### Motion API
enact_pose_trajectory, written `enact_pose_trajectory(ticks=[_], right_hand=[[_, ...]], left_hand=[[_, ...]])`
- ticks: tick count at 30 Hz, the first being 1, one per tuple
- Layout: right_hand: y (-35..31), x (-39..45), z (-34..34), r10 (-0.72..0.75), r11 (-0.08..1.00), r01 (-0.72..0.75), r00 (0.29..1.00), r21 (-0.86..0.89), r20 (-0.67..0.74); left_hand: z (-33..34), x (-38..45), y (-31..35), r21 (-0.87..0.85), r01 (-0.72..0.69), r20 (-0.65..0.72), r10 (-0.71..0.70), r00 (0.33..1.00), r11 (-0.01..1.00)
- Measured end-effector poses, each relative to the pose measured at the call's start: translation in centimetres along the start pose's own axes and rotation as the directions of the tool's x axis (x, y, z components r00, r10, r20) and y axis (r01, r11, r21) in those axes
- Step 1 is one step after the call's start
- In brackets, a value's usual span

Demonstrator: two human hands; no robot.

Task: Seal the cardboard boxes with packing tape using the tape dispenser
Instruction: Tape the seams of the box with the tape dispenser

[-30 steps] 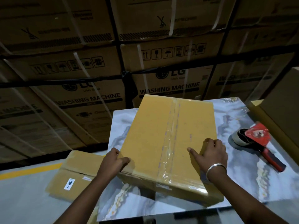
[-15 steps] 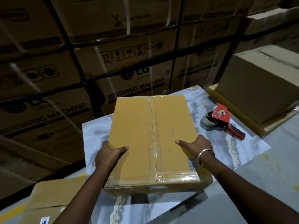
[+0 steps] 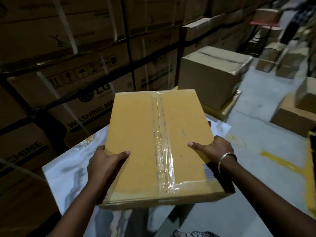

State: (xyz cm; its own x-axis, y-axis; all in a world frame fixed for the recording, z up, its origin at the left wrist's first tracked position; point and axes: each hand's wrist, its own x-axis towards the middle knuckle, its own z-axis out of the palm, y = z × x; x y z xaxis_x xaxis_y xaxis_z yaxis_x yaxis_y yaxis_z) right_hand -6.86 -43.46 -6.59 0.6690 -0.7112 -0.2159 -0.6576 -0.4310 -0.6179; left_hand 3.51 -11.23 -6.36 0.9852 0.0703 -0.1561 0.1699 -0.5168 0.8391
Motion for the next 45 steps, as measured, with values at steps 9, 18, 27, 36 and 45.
enact_pose_trajectory(ticks=[9,18,27,36,45], right_hand=[[9.5,-1.8,-10.1,0.33,0.943,-0.304,0.906,0.137,-0.266],[22.3,3.4,-18.6,0.491,0.87,-0.414,0.77,0.267,-0.407],[35.0,15.0,-28.5,0.585,0.811,-0.512,0.721,0.283,-0.371],[44.5,28.2,-28.6,0.656,0.754,-0.611,0.696,0.239,-0.29],[54.7,43.0,-22.4,0.74,0.672,-0.711,0.656,0.209,-0.148]], left_hand=[[12.2,-1.7,9.5,0.031,-0.172,0.282,0.157,0.947,0.985],[30.3,-4.6,18.5,0.046,-0.295,0.518,0.229,0.824,0.954],[51.6,-7.8,26.1,0.119,-0.344,0.613,0.204,0.763,0.931],[68.5,-5.2,27.7,0.257,-0.323,0.643,0.089,0.761,0.911],[87.4,2.4,23.4,0.547,-0.258,0.641,-0.2,0.741,0.796]])
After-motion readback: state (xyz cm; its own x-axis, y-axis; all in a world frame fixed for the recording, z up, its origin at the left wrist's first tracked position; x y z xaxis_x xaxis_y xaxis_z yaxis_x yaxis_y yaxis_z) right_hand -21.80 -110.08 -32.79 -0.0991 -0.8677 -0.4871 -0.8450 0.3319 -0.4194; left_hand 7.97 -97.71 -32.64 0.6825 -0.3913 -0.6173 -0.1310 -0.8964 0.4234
